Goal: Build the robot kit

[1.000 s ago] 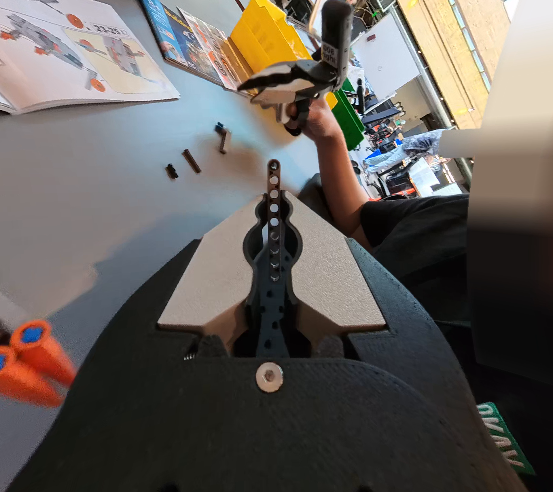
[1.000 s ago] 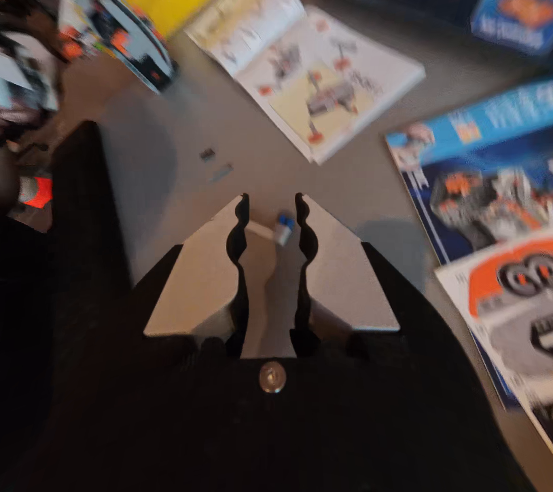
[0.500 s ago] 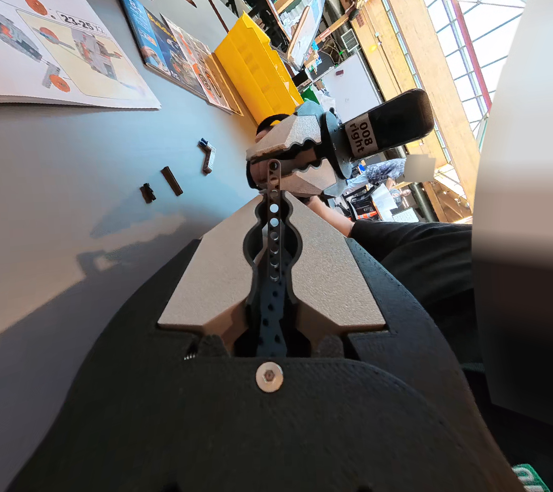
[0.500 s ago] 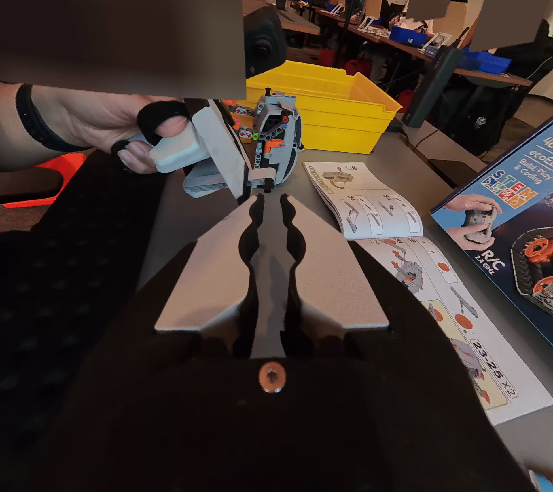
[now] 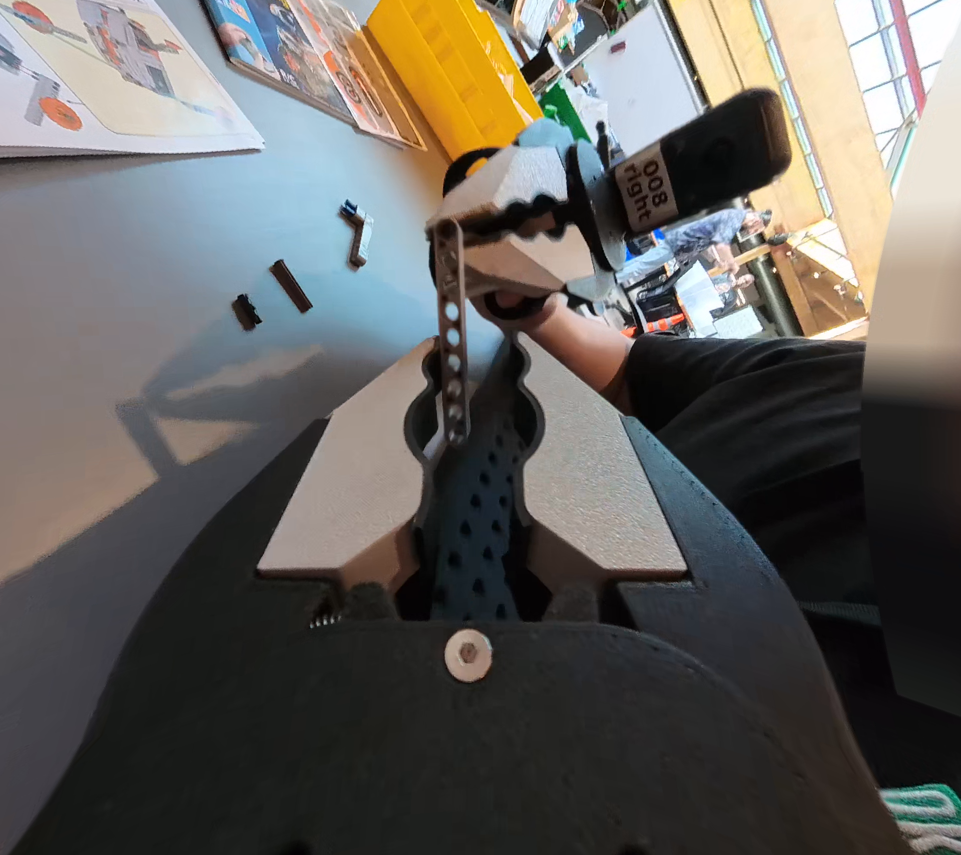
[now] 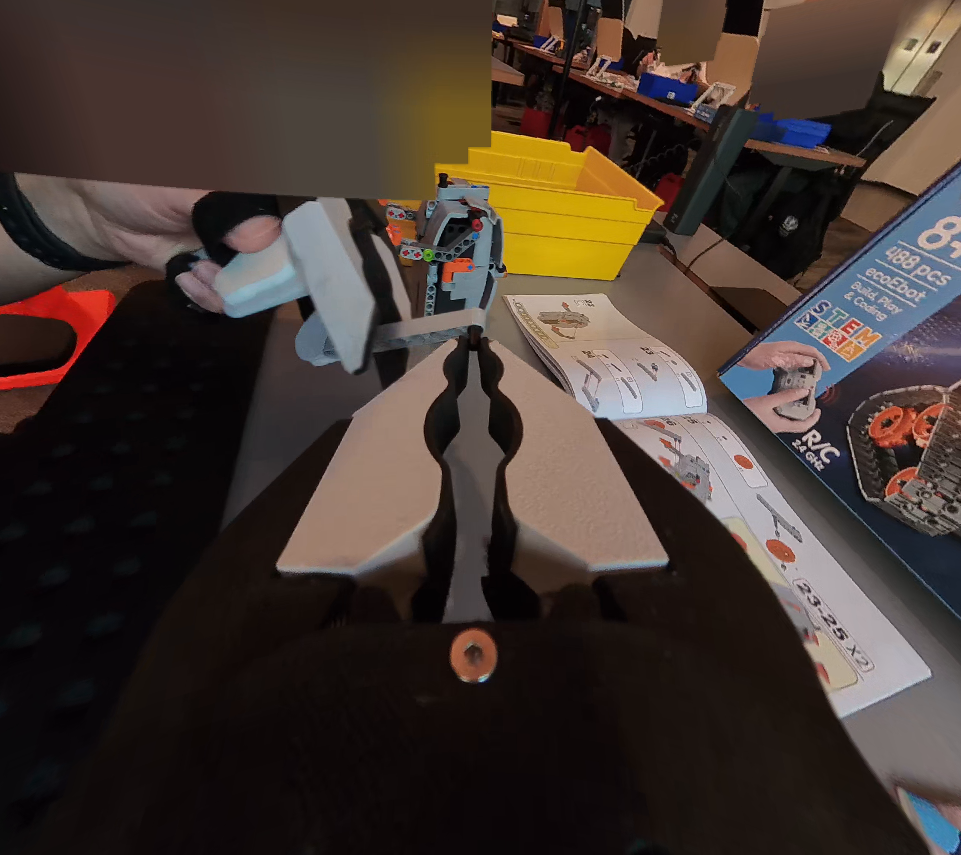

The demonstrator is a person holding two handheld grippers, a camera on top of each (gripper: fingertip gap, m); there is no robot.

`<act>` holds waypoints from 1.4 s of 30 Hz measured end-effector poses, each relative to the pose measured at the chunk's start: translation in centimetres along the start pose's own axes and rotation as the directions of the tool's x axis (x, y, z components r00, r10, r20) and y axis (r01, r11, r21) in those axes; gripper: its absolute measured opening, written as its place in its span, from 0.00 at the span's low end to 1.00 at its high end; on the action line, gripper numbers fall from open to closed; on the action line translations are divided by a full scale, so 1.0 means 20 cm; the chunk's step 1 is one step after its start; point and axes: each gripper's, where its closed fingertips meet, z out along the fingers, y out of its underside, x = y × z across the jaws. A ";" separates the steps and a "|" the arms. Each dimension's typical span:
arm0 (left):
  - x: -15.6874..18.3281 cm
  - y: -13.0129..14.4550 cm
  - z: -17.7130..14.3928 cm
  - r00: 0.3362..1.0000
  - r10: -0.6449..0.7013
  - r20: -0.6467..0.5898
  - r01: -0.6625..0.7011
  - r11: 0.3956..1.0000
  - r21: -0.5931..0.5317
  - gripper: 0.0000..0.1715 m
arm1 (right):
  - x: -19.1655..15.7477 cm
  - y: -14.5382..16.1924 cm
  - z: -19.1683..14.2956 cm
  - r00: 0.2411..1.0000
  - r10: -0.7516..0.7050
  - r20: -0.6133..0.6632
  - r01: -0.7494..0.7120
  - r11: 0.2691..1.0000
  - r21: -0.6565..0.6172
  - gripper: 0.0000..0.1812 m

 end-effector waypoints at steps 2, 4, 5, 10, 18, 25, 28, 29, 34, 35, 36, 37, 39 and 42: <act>-0.01 0.01 -0.01 1.000 0.011 0.014 -0.011 1.000 -0.017 0.12 | 0.04 0.01 -0.01 0.998 0.063 -0.018 -0.063 0.998 0.000 0.01; -0.03 0.01 -0.02 1.000 0.018 0.023 -0.017 1.000 -0.016 0.11 | 0.06 0.03 -0.01 0.993 0.119 -0.016 -0.119 0.993 -0.010 0.01; -0.03 0.00 -0.03 1.000 0.015 0.019 -0.015 1.000 -0.011 0.11 | 0.07 0.05 -0.01 0.991 0.130 -0.026 -0.130 0.991 -0.018 0.01; -0.06 -0.02 -0.05 1.000 -0.001 0.026 0.000 1.000 0.010 0.08 | 0.09 0.12 0.00 0.980 0.194 -0.038 -0.197 0.977 -0.085 0.01; -0.16 0.01 -0.07 0.942 0.183 0.283 -0.163 0.982 -0.090 0.12 | 0.07 0.19 0.00 0.933 0.356 -0.061 -0.361 0.914 -0.187 0.01; -0.20 0.03 -0.02 0.873 0.303 0.382 -0.254 0.951 -0.175 0.11 | 0.06 0.28 -0.05 0.907 0.407 -0.110 -0.421 0.870 -0.257 0.01; -0.20 0.03 0.01 0.865 0.327 0.380 -0.276 0.944 -0.182 0.05 | 0.07 0.29 -0.07 0.900 0.419 -0.120 -0.436 0.862 -0.256 0.01; -0.20 0.03 0.01 0.864 0.327 0.383 -0.279 0.944 -0.176 0.05 | 0.07 0.29 -0.07 0.899 0.420 -0.122 -0.438 0.861 -0.258 0.01; -0.17 0.02 0.01 0.913 0.247 0.326 -0.215 0.968 -0.130 0.08 | 0.07 0.30 -0.08 0.896 0.425 -0.129 -0.444 0.853 -0.274 0.01; -0.16 0.02 0.01 0.926 0.223 0.304 -0.195 0.973 -0.122 0.09 | 0.07 0.30 -0.08 0.897 0.422 -0.130 -0.442 0.853 -0.277 0.01; -0.15 0.02 0.01 0.940 0.199 0.278 -0.174 0.978 -0.111 0.10 | 0.06 0.30 -0.08 0.897 0.423 -0.128 -0.442 0.853 -0.278 0.01; -0.13 0.01 0.01 0.953 0.171 0.249 -0.152 0.984 -0.095 0.10 | 0.06 0.29 -0.08 0.896 0.425 -0.125 -0.443 0.853 -0.276 0.01; -0.11 -0.01 0.00 0.968 0.137 0.211 -0.128 0.990 -0.054 0.09 | 0.06 0.29 -0.09 0.895 0.429 -0.121 -0.446 0.853 -0.273 0.01; -0.11 -0.04 -0.03 0.955 0.177 0.237 -0.174 0.984 -0.032 0.07 | 0.06 0.29 -0.09 0.895 0.429 -0.121 -0.445 0.853 -0.271 0.01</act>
